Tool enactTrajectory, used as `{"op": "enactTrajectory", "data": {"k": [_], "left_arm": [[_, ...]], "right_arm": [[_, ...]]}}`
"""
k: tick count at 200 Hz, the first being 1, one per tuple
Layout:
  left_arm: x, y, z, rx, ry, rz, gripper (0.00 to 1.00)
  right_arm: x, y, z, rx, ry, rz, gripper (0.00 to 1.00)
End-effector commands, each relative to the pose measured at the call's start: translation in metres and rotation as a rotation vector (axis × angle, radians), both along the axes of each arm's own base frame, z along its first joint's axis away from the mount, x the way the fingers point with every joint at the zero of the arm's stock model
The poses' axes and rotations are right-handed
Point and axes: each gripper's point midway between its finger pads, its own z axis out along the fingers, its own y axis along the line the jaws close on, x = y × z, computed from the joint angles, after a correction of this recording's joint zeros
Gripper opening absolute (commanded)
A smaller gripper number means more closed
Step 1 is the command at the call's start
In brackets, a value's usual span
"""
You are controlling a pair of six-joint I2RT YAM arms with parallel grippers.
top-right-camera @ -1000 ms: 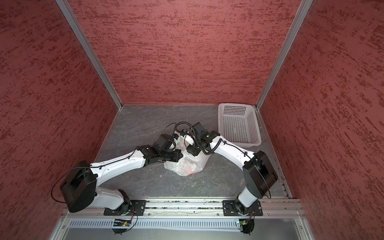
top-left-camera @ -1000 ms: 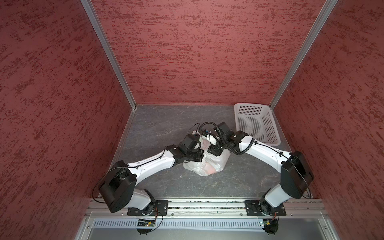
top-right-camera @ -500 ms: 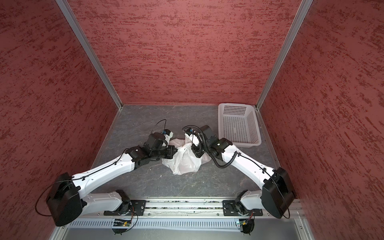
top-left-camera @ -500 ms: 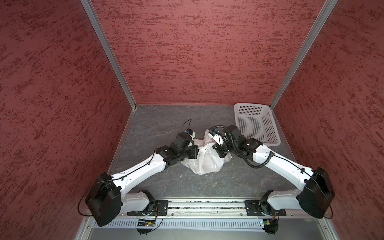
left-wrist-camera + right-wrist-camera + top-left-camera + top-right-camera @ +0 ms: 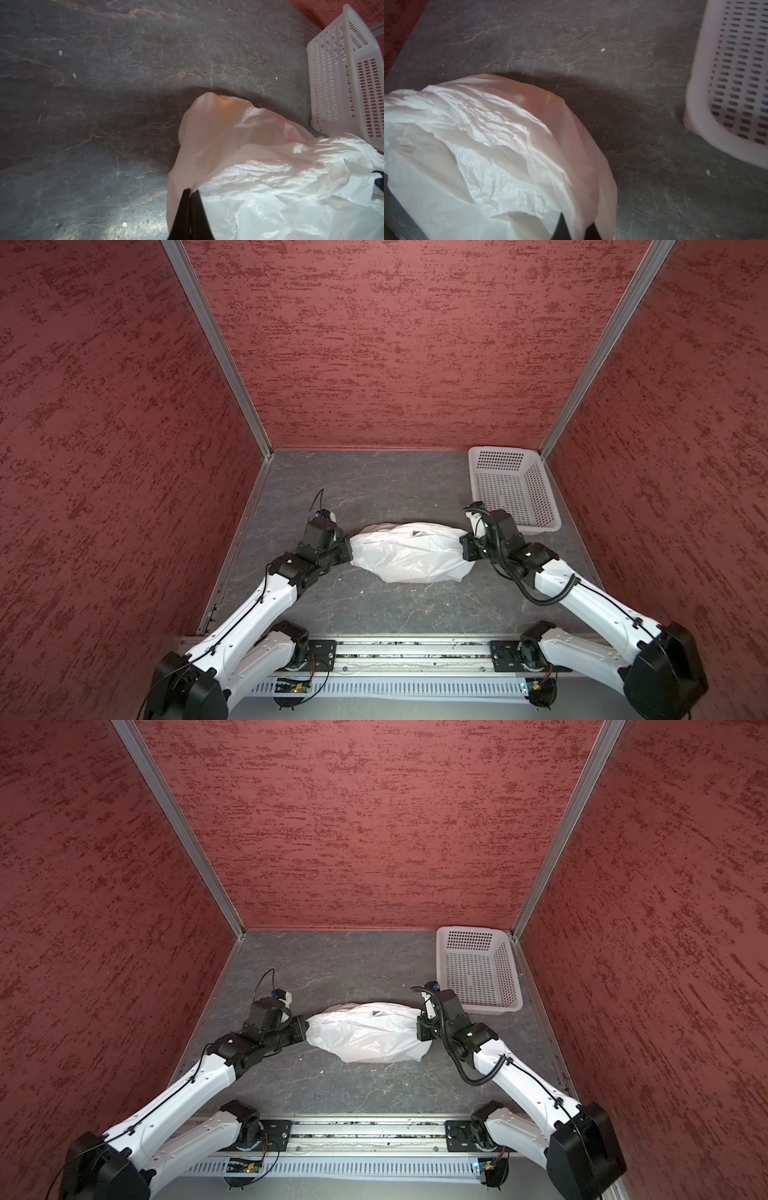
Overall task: Untie the knot of the plastic bag and take out the fruit
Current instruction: 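Pull the knot ends apart with both grippers, stretching the bag sideways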
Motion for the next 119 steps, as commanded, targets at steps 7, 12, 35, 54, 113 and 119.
{"op": "enactTrajectory", "data": {"k": [7,12,35,54,113,119], "left_arm": [[-0.008,0.018,-0.013,0.031,0.041,0.084,0.0],[-0.008,0.018,-0.012,0.028,0.04,0.084,0.0],[-0.006,0.012,-0.009,0.008,0.032,0.06,0.0],[-0.003,0.001,0.003,0.009,-0.01,0.004,0.0],[0.0,-0.028,0.038,0.039,-0.117,-0.112,0.0],[0.0,-0.028,0.04,0.038,-0.123,-0.111,0.0]], "right_arm": [[-0.004,-0.028,-0.019,-0.034,0.09,-0.159,0.0],[-0.005,-0.027,-0.02,-0.032,0.097,-0.146,0.0],[-0.007,-0.01,-0.01,0.009,0.078,-0.04,0.11],[-0.007,0.002,0.017,0.027,0.012,0.059,0.3],[0.008,0.038,0.094,-0.088,-0.171,0.334,0.74],[0.011,0.043,0.092,-0.1,-0.168,0.36,0.77]]}}
